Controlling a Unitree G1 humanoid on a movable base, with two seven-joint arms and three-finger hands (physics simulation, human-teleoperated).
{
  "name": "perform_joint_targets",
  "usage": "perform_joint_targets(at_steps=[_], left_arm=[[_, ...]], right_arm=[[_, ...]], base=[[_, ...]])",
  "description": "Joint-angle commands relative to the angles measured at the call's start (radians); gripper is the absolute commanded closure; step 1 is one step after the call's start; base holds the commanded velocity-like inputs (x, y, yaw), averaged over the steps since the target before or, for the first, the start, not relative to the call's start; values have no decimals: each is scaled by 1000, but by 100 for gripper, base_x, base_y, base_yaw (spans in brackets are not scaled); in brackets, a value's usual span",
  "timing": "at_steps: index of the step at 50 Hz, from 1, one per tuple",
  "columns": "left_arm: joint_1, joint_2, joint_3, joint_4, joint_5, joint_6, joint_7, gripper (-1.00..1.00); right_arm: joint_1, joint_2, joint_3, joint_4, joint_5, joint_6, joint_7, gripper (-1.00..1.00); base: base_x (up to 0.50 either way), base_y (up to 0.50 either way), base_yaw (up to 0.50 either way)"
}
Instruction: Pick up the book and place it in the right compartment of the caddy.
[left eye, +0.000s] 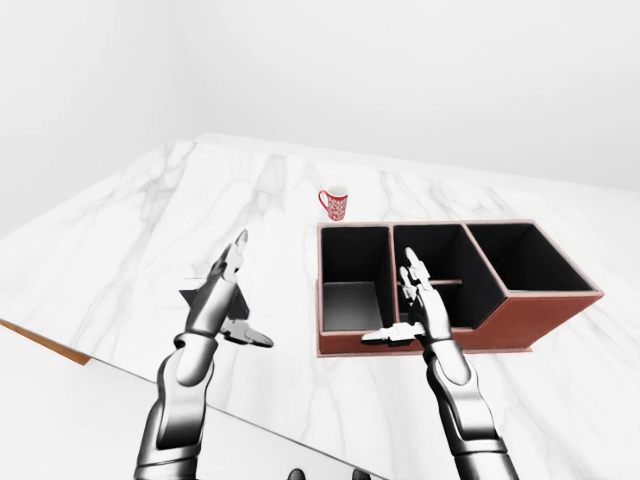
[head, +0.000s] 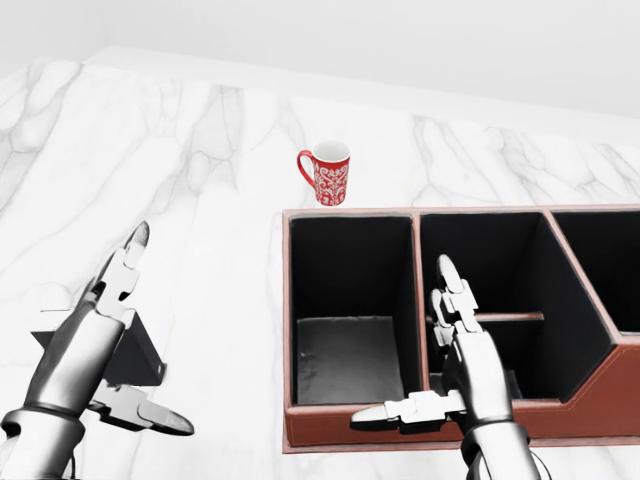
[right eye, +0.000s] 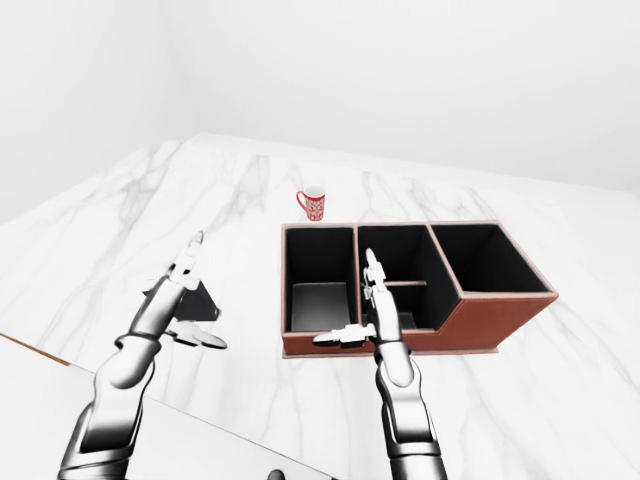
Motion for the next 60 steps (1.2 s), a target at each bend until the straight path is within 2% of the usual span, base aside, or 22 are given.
perform_joint_targets(at_steps=[1, 2, 7, 10, 11, 13, 17, 26, 32, 39, 46, 52, 60], left_arm=[[-119, 145, 113, 30, 293, 0, -160, -100], [-121, 143, 117, 34, 298, 0, -163, -100], [-145, 232, 143, 116, 376, 0, -280, -100], [-151, 228, 156, 120, 381, 0, -307, -100], [-151, 250, 160, 122, 405, 0, -337, -100], [-146, 265, 170, 118, 431, 0, -366, -100], [-143, 277, 186, 114, 467, 0, -408, -100], [-173, 294, 212, 85, 423, 0, -505, -100], [-206, 296, 202, 99, 441, 0, -496, -100], [-215, 291, 175, 149, 482, 0, -450, -100], [-300, 303, 132, 249, 524, 0, -412, -100], [-371, 303, 84, 382, 567, 0, -335, -100], [-462, 300, 32, 540, 613, 0, -281, -100]], right_arm=[[-4, 0, 0, 7, 0, -1, -3, -100], [-4, 0, 0, 7, 0, -1, -3, -100], [-5, 0, 0, 10, -1, -2, -4, -100], [-5, 0, 1, 10, -1, -2, -4, -100], [-4, 0, 0, 4, 0, 4, -3, -100], [-5, 0, 0, 10, 1, 0, -3, -100], [-5, 0, 0, 8, 1, 2, -3, -100], [-4, 0, 0, 8, 1, 2, -3, -100], [-4, 0, 0, 4, 1, 6, -2, -100], [-4, -1, 0, 11, 1, -2, 0, -100], [-2, 0, 2, 7, -1, -1, 1, -100], [-2, 0, 2, 9, -1, -1, 4, -100], [-1, 0, 3, 3, -3, 1, 5, -100]], base=[[0, 0, 0], [0, 0, 0], [0, 0, 0], [0, 0, 0], [0, 0, 0], [0, 0, 0], [0, 0, 0], [0, 0, 0], [0, 0, 0], [0, 0, 0], [0, 0, 0], [0, 0, 0], [0, 0, 0]])
